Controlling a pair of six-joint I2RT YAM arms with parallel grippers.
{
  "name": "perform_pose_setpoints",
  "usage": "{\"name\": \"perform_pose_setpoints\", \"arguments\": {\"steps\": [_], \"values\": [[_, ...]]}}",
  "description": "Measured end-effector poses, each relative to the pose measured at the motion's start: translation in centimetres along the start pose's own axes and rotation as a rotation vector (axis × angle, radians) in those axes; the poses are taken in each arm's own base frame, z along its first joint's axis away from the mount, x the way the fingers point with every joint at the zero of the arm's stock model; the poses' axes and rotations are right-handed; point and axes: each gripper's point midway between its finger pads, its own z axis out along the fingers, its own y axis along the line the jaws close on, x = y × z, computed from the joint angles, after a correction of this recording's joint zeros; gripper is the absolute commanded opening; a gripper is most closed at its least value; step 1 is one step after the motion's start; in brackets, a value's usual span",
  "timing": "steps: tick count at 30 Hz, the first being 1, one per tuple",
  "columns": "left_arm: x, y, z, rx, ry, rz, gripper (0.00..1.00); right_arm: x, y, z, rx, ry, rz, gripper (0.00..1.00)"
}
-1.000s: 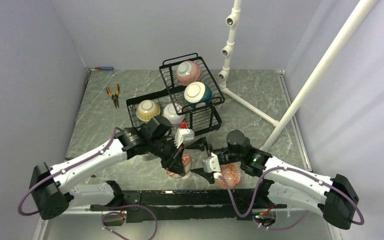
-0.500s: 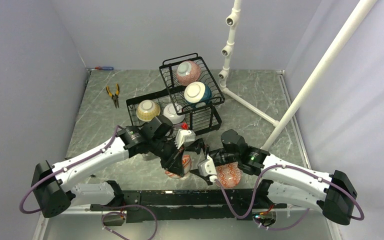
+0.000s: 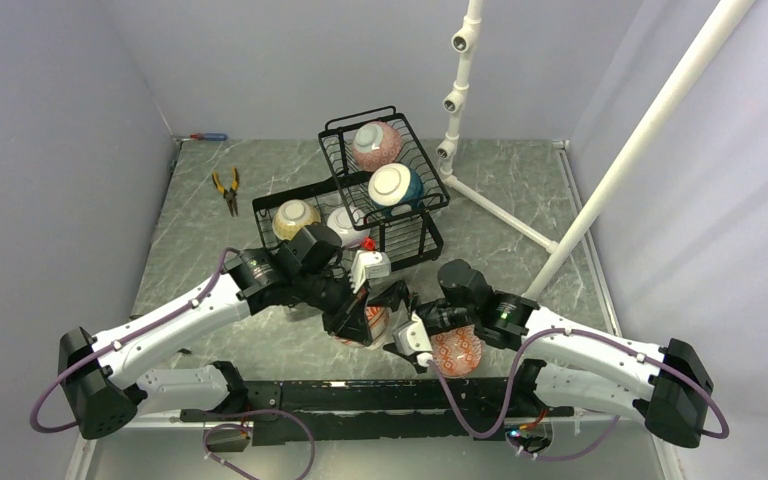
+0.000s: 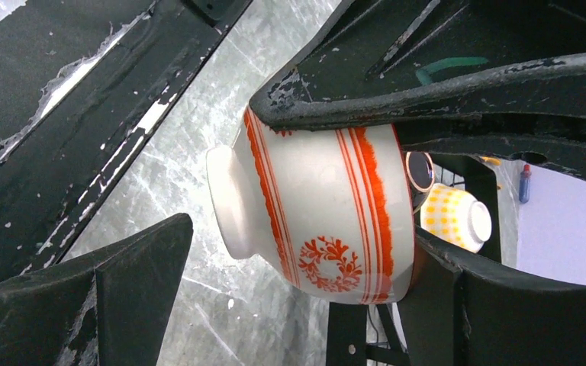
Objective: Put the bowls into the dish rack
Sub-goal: Pick up the bowl from the center of the board.
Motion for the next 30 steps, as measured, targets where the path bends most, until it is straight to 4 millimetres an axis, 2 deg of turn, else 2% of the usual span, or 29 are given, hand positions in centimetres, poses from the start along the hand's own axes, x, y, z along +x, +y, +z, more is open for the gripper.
{"name": "perform_pose_setpoints", "arguments": {"steps": [4, 10, 12, 15, 18, 20, 23, 26, 27, 30], "values": [[-0.3, 0.0, 0.0, 0.001, -0.01, 0.011, 0.03, -0.3, -0.2, 0.1, 0.01, -0.013, 0.013, 0.92], [-0.2, -0.1, 0.1, 0.004, -0.007, 0.012, 0.03, -0.5, -0.9, 0.4, 0.031, -0.024, 0.008, 0.65], [-0.2, -0.1, 0.0, 0.006, -0.006, 0.016, 0.03, -0.6, -1.0, 0.4, 0.037, -0.024, 0.003, 0.51], [-0.1, -0.1, 0.0, 0.002, -0.004, 0.021, 0.04, -0.6, -1.0, 0.6, 0.042, -0.024, -0.003, 0.21], [-0.2, -0.1, -0.3, -0.009, -0.015, 0.036, 0.24, -0.7, -1.2, 0.6, 0.051, -0.026, -0.009, 0.02], [-0.5, 0.2, -0.4, -0.029, -0.038, 0.062, 0.39, -0.6, -1.3, 0.6, 0.057, -0.024, 0.002, 0.0], [-1.8, 0.5, -1.0, -0.07, -0.108, 0.128, 0.72, -0.3, -0.7, 0.8, 0.044, -0.019, 0.039, 0.0], [-2.9, 1.2, -1.8, -0.142, -0.181, 0.18, 0.84, 0.4, 0.0, 0.9, 0.041, -0.004, 0.096, 0.0], [-3.1, 1.6, -2.1, -0.176, -0.202, 0.19, 0.92, 0.6, 0.1, 0.9, 0.045, 0.004, 0.115, 0.0], [-3.4, 2.7, -3.3, -0.274, -0.253, 0.209, 0.94, 1.2, 0.1, 0.8, 0.073, 0.028, 0.173, 0.0]]}}
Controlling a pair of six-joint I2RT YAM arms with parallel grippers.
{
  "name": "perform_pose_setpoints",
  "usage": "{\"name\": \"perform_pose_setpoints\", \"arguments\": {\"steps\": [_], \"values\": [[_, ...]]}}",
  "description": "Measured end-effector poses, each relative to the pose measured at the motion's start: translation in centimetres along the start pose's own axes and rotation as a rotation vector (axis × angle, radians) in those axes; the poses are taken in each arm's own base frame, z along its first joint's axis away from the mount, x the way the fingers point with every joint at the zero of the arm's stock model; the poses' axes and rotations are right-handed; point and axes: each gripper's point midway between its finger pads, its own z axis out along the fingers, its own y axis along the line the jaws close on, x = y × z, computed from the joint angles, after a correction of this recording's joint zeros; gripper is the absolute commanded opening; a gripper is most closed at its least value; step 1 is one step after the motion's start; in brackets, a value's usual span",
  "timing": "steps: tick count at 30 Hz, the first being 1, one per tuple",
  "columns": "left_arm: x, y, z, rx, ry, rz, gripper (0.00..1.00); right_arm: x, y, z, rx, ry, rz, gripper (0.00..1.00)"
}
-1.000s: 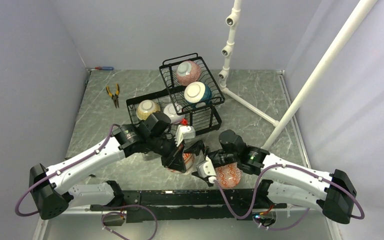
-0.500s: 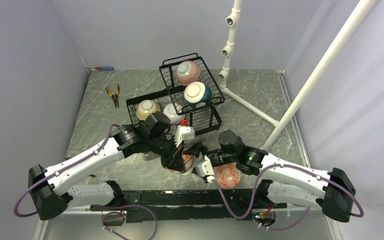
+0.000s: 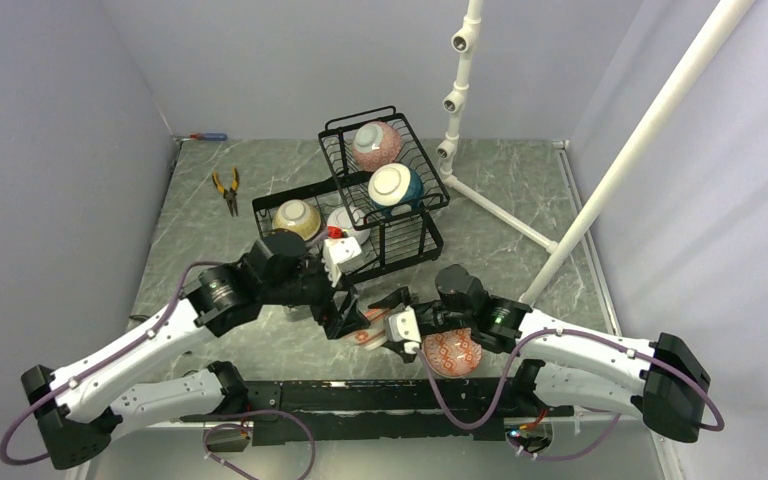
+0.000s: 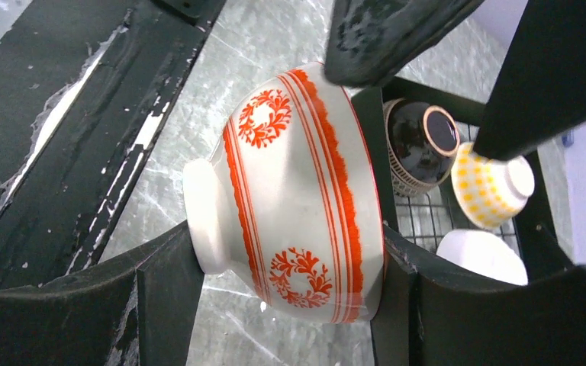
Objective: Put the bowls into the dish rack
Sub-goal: Pick up the bowl from the center of the board.
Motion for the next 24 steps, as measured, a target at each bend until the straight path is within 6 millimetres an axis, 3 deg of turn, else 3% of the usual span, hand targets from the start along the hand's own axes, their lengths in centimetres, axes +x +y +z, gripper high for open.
{"name": "perform_pose_setpoints", "arguments": {"steps": [4, 14, 18, 24], "values": [[-1.0, 1.4, -1.8, -0.115, -0.094, 0.046, 0.94, 0.5, -0.7, -0.1, 0.062, 0.023, 0.076, 0.0], [-1.0, 1.6, -5.9, -0.196, -0.277, 0.276, 0.94, 1.4, -2.5, -0.5, 0.21, 0.07, 0.265, 0.0], [-0.2, 2.0, -5.4, -0.192, -0.251, 0.381, 0.94, 1.1, -3.3, -0.6, 0.256, 0.055, 0.307, 0.0], [1.5, 2.7, -3.1, -0.142, -0.172, 0.535, 0.93, 0.7, -3.7, -0.6, 0.278, 0.031, 0.353, 0.0]]}}
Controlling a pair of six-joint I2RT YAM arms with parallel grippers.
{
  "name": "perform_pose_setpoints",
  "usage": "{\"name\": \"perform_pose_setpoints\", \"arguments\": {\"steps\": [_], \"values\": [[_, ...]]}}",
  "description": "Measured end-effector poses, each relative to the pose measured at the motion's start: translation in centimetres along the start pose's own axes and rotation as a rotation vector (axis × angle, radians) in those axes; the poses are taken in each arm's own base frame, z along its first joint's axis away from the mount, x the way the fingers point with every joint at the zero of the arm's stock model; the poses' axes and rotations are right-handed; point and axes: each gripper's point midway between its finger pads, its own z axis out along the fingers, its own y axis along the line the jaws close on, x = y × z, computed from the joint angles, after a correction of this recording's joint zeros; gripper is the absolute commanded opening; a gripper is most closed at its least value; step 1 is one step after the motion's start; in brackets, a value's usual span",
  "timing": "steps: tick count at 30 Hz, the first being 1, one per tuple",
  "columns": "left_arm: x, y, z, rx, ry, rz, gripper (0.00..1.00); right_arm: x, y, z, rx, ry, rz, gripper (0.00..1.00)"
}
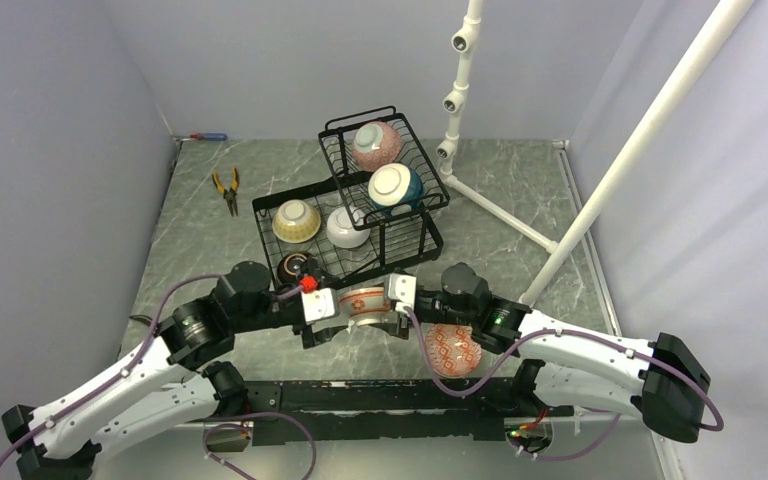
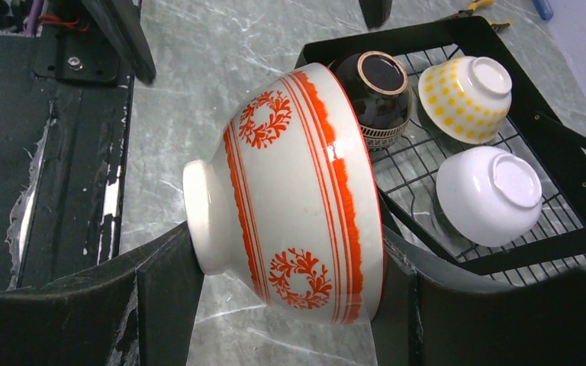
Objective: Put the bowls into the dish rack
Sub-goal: Pick up the bowl from the center of the board.
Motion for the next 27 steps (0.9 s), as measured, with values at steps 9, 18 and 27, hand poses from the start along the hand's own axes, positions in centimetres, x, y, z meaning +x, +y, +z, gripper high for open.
{"name": "perform_pose_setpoints", "arguments": {"steps": [9, 18, 27], "values": [[0.8, 0.7, 2.3, 0.016, 0.01, 0.089, 0.92, -0.8, -0.2, 0.1, 0.006, -0.018, 0.024, 0.0], [1.4, -0.1, 4.0, 0.082, 0.015, 0.081, 0.85, -1.8, -0.4, 0.3, 0.0, -0.036, 0.029, 0.0], [2.1, -0.5, 4.8, 0.111, 0.032, 0.072, 0.5, -2.5, -0.7, 0.5, -0.012, -0.038, 0.015, 0.0]]}}
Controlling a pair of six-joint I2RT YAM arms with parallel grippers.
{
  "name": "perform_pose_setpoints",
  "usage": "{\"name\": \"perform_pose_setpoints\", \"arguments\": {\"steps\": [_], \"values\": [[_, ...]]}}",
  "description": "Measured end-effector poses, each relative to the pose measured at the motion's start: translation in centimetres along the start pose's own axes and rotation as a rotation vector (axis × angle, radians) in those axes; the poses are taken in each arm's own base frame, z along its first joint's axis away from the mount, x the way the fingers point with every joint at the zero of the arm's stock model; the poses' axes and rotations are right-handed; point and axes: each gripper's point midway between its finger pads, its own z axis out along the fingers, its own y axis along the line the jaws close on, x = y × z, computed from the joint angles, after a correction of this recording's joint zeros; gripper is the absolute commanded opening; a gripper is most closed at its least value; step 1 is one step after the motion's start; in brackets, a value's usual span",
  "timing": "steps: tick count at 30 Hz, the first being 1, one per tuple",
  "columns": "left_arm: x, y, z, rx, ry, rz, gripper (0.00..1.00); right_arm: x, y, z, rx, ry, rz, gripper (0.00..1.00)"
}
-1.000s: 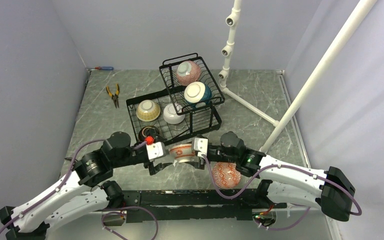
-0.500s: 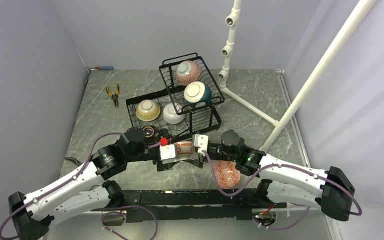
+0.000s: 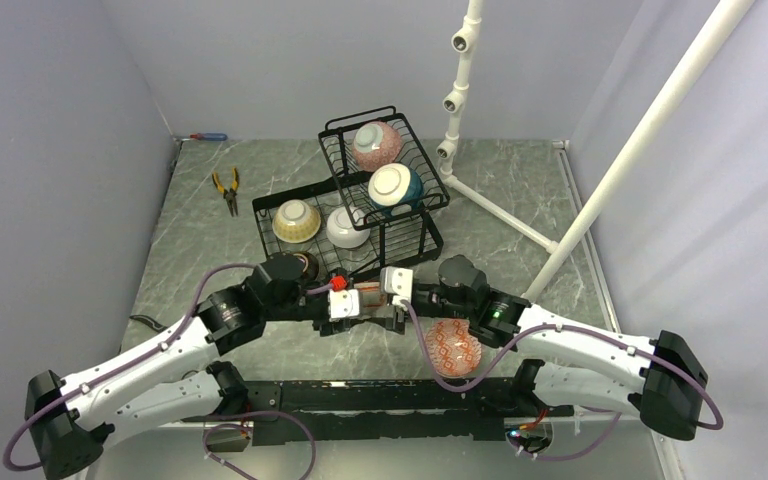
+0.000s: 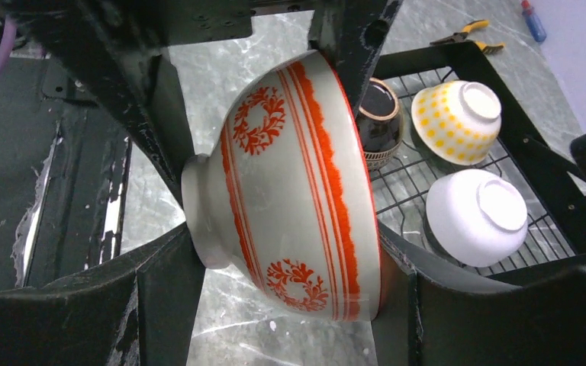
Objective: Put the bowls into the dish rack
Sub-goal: Pick up the bowl from the center of the board.
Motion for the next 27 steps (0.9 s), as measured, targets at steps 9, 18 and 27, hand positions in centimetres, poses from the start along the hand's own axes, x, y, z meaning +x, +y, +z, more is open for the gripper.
{"name": "perform_pose_setpoints", "arguments": {"steps": [9, 18, 27], "values": [[0.6, -0.5, 0.3, 0.036, 0.036, -0.023, 0.03, 0.8, 0.2, 0.0, -0.012, 0.033, -0.018, 0.31], [0.4, -0.4, -0.3, 0.01, 0.033, -0.061, 0.03, 0.2, -0.1, 0.1, 0.002, 0.008, -0.027, 0.99], [2.4, 0.0, -0.5, -0.088, 0.097, -0.226, 0.03, -1.9, -0.8, -0.5, 0.033, -0.06, -0.053, 1.0]]}}
